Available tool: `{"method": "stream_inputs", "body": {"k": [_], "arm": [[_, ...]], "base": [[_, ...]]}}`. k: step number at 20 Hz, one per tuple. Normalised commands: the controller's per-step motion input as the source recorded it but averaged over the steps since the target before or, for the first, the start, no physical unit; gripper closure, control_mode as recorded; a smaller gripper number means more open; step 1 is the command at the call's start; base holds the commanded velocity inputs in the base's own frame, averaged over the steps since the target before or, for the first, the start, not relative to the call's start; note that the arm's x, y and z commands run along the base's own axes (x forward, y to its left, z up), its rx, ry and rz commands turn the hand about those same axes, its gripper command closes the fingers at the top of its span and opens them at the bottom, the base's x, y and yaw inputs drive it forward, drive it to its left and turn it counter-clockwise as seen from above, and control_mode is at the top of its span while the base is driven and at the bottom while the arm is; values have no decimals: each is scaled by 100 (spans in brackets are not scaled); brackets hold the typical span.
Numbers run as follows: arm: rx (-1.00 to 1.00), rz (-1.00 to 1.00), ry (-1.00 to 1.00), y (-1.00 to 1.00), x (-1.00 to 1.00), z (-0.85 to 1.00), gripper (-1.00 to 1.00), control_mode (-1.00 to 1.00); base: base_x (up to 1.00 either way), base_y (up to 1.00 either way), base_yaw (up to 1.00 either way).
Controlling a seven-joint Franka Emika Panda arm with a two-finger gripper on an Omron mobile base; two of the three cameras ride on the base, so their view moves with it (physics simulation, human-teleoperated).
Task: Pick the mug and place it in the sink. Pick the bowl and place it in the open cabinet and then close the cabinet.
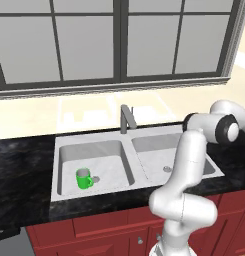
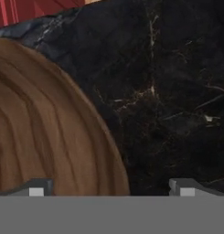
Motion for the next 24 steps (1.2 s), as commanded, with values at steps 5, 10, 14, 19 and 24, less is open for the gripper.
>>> {"method": "stream_inputs", "body": {"k": [5,10,14,19,24], "arm": [[1,0,3,-6,29,-31,-100,-100],[0,0,0,0,17,-43,-100,-100],[0,0,0,0,3,-49,-100,-100],[0,0,0,-10,8,-40,100,-100],[0,1,0,-7,0,-2,100,-100]], "base": [[0,0,0],[0,0,0],[0,0,0],[0,0,0],[0,0,0]]}}
